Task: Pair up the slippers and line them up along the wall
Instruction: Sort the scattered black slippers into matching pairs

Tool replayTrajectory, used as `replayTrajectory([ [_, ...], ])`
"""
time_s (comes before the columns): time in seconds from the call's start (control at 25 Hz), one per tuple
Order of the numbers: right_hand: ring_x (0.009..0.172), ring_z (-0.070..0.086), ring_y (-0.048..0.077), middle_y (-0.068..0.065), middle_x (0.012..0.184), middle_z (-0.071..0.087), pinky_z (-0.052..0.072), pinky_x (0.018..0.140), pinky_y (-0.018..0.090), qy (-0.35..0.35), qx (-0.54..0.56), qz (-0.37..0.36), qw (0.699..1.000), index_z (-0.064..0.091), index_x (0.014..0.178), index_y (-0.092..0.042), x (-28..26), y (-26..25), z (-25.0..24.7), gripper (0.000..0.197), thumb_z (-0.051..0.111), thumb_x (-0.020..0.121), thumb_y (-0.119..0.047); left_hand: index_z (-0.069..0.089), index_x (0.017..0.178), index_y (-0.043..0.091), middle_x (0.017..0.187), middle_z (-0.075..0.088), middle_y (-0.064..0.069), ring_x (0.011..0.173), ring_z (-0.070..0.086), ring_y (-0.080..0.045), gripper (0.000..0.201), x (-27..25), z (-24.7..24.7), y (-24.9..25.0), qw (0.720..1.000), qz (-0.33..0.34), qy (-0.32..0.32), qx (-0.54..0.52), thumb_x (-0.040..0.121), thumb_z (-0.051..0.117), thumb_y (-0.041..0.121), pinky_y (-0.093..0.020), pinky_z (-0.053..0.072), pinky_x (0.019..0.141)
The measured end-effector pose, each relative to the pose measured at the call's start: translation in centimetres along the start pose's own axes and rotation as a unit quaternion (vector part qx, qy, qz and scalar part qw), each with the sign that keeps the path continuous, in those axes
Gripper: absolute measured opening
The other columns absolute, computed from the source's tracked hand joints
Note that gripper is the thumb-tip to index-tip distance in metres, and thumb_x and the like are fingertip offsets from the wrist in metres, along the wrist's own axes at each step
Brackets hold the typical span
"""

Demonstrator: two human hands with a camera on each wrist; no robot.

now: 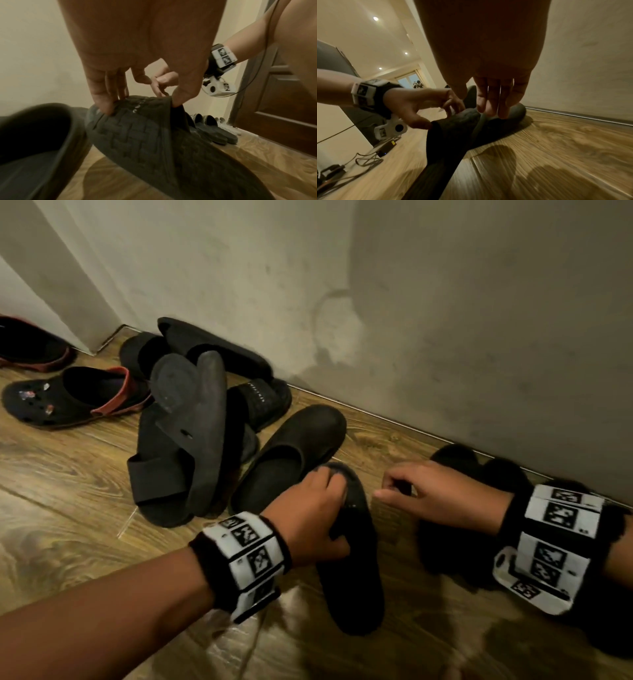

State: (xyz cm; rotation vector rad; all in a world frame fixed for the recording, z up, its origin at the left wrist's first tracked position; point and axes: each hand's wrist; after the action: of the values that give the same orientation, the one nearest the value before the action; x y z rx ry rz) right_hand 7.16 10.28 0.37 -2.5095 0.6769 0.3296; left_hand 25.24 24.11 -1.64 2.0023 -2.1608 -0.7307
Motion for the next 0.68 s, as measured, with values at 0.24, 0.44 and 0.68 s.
replayTrajectory([
  [0.24, 0.078, 0.064, 0.012, -0.003, 0.086, 0.067, 0.054, 0.078, 0.04, -0.049, 0.044, 0.09, 0.994, 0.062, 0.093, -0.022, -0.6, 5.4, 1.5, 0.026, 0.051, 0.094, -0.045, 0.034, 0.134, 0.006, 0.141, 0.036, -0.015, 0.132, 0.038, -0.031, 0.061, 6.9, 3.2, 2.0, 0.999, -0.019, -0.034, -0.015, 0.081, 0.062, 0.018, -0.037, 0.038, 0.111],
  [0.44, 0.077, 0.062, 0.001, -0.01, 0.09, 0.065, 0.05, 0.069, 0.017, -0.122, 0.063, 0.077, 0.988, 0.06, 0.105, -0.024, -0.1, 7.7, 3.8, 0.03, 0.051, 0.093, -0.05, 0.046, 0.115, 0.013, 0.118, 0.048, -0.011, 0.107, 0.051, -0.03, 0.033, 6.3, 0.1, -2.0, 0.994, -0.071, 0.043, 0.068, 0.085, 0.053, 0.025, -0.04, 0.046, 0.091],
  [0.68, 0.081, 0.059, 0.003, -0.012, 0.095, 0.061, 0.052, 0.073, 0.025, -0.107, 0.039, 0.031, 0.993, 0.058, 0.098, -0.03, 1.3, 7.5, 5.1, 0.028, 0.047, 0.092, -0.056, 0.054, 0.102, 0.01, 0.102, 0.058, -0.015, 0.098, 0.057, -0.033, 0.025, 3.1, -5.9, -10.7, 0.981, -0.149, 0.122, 0.004, 0.08, 0.063, 0.017, -0.042, 0.046, 0.087],
])
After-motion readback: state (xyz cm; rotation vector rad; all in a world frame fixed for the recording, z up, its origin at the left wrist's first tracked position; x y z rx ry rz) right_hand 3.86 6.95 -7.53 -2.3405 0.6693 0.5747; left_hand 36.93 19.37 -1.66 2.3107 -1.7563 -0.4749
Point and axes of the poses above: each hand's wrist, its own x-axis towards the middle knuckle, its own z-axis out of the palm, y = z × x
